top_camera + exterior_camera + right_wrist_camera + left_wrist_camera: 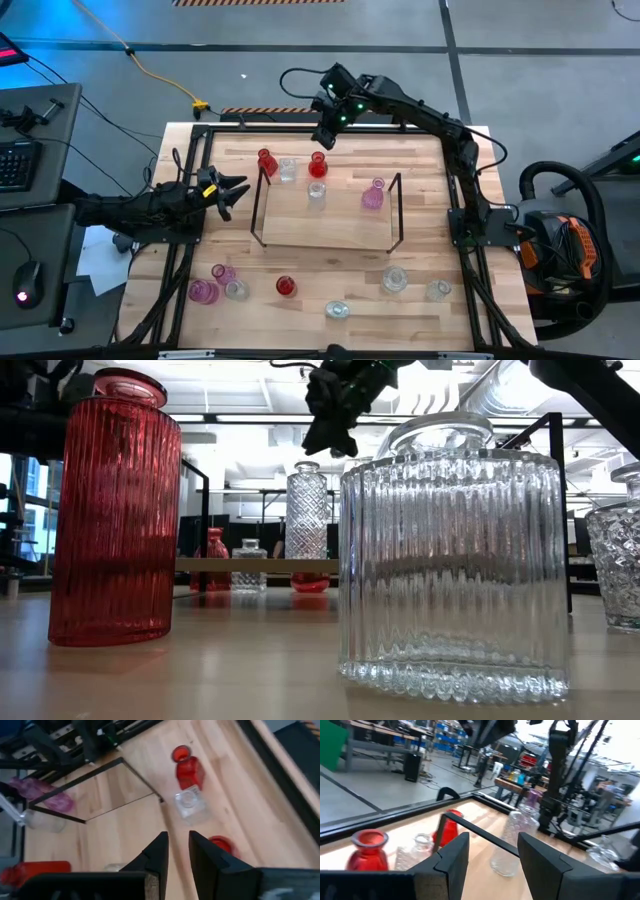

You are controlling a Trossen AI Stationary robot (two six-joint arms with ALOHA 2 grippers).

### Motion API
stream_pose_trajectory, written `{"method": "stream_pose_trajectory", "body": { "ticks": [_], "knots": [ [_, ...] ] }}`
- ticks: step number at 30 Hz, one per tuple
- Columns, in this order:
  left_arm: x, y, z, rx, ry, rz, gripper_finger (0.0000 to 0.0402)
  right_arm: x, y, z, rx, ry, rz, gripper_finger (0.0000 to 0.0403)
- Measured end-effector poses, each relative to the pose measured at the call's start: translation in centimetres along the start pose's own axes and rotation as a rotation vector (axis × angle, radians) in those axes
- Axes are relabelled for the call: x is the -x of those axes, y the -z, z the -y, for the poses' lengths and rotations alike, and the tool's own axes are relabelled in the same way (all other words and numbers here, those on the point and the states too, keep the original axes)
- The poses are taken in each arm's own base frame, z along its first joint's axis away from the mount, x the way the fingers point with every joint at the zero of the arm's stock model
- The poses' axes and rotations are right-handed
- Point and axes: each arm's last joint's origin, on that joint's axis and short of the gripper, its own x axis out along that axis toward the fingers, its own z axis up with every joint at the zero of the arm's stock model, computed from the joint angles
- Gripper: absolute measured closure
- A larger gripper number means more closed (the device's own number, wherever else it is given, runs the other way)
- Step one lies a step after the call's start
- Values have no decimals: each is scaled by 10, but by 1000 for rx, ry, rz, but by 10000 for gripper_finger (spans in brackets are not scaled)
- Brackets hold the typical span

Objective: Sort vases onto shelf
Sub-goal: Put the red vase on the shelf

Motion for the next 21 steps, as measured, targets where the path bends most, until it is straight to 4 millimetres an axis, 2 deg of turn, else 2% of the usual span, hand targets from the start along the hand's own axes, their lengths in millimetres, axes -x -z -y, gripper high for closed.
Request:
{"method": "stream_pose_trajectory", "body": {
  "ticks": [6, 10, 16, 21],
  "knots": [
    [0, -1, 0, 37, -2, 10, 243, -6, 1, -14, -27, -14, -9, 345],
    [1, -12, 2, 97, 0, 116, 243, -9, 2, -22, -35, -23, -16, 345],
    [10, -48, 8, 145, 16, 204, 243, -11, 3, -28, -5, -30, -21, 346],
    [20, -96, 13, 63, -120, 252, 243, -10, 2, -25, 60, -26, -17, 346]
  ]
}}
